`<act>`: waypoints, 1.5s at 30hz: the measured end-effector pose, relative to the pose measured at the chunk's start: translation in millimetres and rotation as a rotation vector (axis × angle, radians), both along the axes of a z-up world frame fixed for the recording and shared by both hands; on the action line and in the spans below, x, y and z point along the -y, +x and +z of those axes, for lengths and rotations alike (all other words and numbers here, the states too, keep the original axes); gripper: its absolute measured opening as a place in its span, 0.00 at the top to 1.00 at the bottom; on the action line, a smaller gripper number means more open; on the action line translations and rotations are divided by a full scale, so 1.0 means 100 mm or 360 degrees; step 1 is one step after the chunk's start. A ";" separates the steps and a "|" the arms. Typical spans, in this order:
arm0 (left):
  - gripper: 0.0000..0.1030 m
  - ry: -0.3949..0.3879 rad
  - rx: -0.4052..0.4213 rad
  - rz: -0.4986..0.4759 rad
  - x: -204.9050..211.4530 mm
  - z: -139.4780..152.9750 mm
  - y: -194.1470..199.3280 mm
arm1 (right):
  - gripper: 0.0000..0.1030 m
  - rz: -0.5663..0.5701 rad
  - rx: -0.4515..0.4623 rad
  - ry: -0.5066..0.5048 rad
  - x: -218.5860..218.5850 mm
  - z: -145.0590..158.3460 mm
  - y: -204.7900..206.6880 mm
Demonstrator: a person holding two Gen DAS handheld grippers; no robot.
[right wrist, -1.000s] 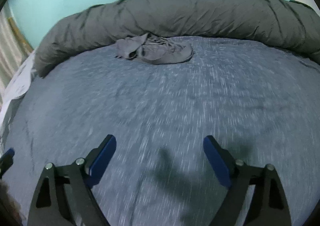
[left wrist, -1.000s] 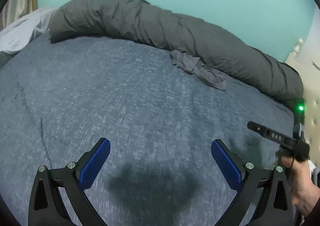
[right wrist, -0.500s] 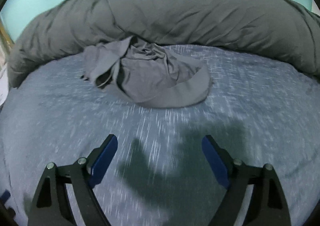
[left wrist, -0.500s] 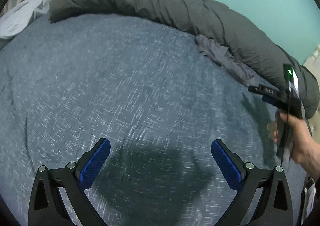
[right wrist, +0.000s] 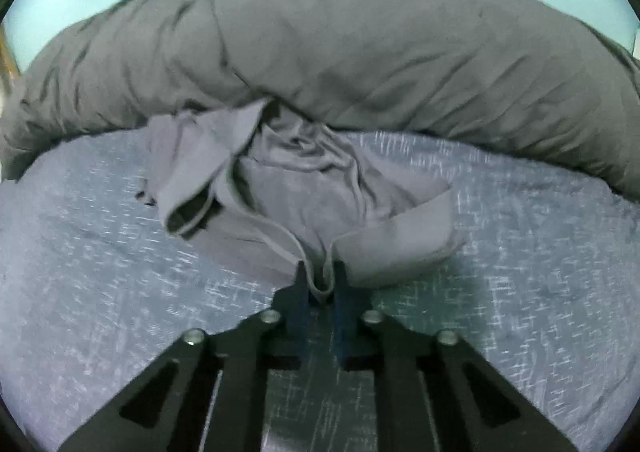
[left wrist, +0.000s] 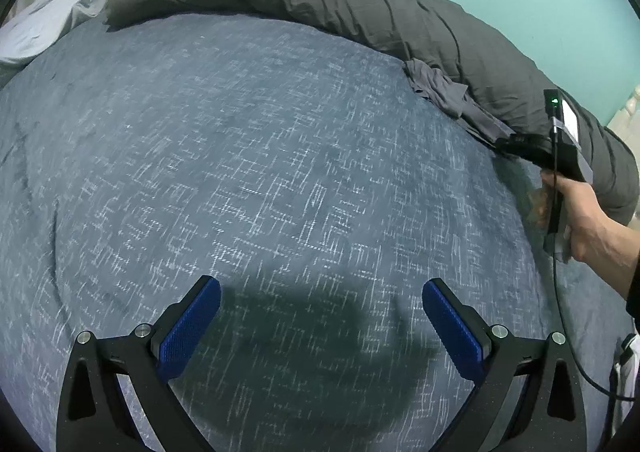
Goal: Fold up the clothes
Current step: 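Reach the right gripper to the grey garment and close on it, then drag the grey garment with the right gripper onto the open sheet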
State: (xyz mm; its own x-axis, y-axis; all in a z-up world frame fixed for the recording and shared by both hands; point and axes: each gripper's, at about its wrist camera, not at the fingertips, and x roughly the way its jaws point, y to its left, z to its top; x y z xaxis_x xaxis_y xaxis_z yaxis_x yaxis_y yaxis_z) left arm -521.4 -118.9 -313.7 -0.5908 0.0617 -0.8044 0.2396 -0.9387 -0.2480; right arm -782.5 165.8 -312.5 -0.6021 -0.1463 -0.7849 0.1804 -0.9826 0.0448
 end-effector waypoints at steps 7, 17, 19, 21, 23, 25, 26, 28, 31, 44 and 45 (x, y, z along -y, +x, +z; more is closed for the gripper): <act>0.00 -0.0014 -0.0039 0.0005 0.03 0.20 0.23 | 0.96 0.0107 -0.0096 -0.0122 -0.05 0.37 0.58; 0.00 0.0002 -0.0147 0.0052 0.03 0.59 1.09 | 0.96 0.0231 -0.0174 -0.0363 0.02 0.81 2.10; 0.00 0.0007 -0.0161 0.0053 -0.01 0.61 1.29 | 0.96 0.0252 -0.0178 -0.0416 0.03 0.83 2.44; 0.00 0.0012 -0.0171 0.0050 -0.05 0.61 1.49 | 0.96 0.0262 -0.0171 -0.0460 0.03 0.83 2.73; 0.00 0.0020 -0.0179 0.0052 -0.09 0.58 1.71 | 0.96 0.0282 -0.0172 -0.0488 0.02 0.81 3.08; 0.00 0.0039 -0.0189 0.0060 -0.13 0.53 1.93 | 0.96 0.0306 -0.0166 -0.0516 0.01 0.79 3.42; 0.00 0.0044 -0.0194 0.0064 -0.14 0.51 2.02 | 0.96 0.0314 -0.0161 -0.0524 -0.01 0.78 3.58; 0.00 0.0057 -0.0206 0.0071 -0.18 0.46 2.19 | 0.96 0.0324 -0.0157 -0.0534 -0.04 0.76 3.86; 0.00 0.0078 -0.0229 0.0074 -0.23 0.41 2.43 | 0.96 0.0333 -0.0182 -0.0546 -0.10 0.75 4.26; 0.00 0.0123 -0.0309 0.0039 -0.39 0.65 3.68 | 0.96 0.0308 -0.0215 -0.0597 -0.20 1.01 6.02; 0.00 0.0120 -0.0307 0.0041 -0.39 0.68 3.77 | 0.96 0.0299 -0.0213 -0.0613 -0.20 1.03 6.16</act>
State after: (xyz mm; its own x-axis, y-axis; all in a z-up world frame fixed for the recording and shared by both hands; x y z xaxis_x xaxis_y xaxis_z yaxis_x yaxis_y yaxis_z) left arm -144.3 -79.5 -245.5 -0.7356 0.1000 -0.6700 0.2048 -0.9099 -0.3606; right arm -166.9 186.1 -209.2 -0.6297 -0.5294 -0.5685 0.3836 -0.8483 0.3651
